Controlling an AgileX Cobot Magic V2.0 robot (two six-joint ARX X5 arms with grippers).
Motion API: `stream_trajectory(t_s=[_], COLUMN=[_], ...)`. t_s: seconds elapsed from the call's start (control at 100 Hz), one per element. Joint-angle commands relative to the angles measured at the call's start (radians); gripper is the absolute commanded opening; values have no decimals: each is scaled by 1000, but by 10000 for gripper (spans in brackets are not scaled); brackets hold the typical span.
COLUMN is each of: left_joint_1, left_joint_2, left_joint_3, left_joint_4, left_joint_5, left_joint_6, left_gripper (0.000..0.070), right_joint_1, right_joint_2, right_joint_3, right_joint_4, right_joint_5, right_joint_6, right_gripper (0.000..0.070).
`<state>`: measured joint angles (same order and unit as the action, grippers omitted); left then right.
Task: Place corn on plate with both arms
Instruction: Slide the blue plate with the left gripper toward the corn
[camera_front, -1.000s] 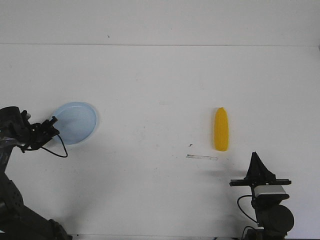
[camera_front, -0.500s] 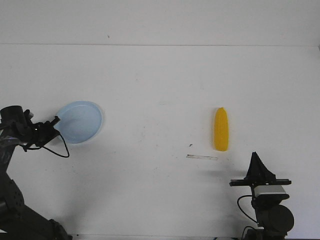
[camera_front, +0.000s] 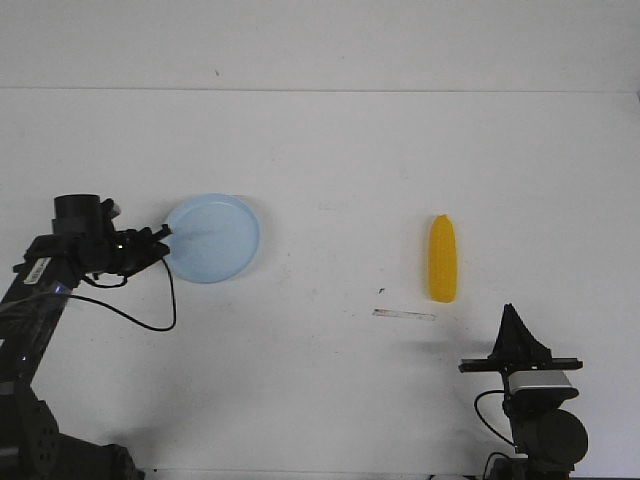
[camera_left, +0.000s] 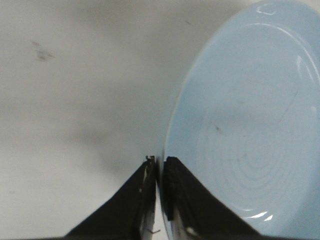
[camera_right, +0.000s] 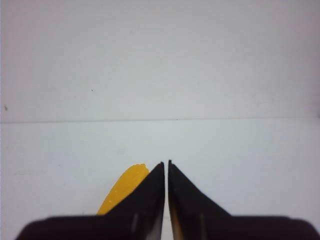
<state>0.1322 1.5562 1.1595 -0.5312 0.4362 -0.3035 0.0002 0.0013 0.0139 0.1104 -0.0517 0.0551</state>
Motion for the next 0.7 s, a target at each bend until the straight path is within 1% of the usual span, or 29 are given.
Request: stream_trajectory(t_s=[0.0, 0.15, 0.28, 0.4, 0.52, 0.59, 0.69], left_joint_1=[-76, -245, -370, -441, -475, -485, -494], left_joint_2=[15, 36, 73, 117, 159, 180, 193], left_joint_3=[12, 11, 11, 11, 11, 11, 11], left_joint_4=[6, 35, 101, 170, 210, 216, 216], left_joint_5=[10, 5, 1, 0, 0, -10, -39], left_joint_6=[-5, -5, -13, -35, -76, -89, -103], left_gripper=[1, 1, 1, 1, 5, 33, 155], right_joint_1=[0, 0, 0, 0, 0, 0, 0], right_joint_2=[0, 0, 0, 0, 0, 0, 0], right_joint_3=[-1, -1, -1, -1, -1, -1, -1], right_joint_4=[12, 12, 12, 12, 12, 12, 12], right_joint_5=[0, 0, 0, 0, 0, 0, 0], right_joint_6=[-5, -5, -5, -5, -5, -5, -5], right_gripper=[12, 12, 11, 11, 11, 11, 12])
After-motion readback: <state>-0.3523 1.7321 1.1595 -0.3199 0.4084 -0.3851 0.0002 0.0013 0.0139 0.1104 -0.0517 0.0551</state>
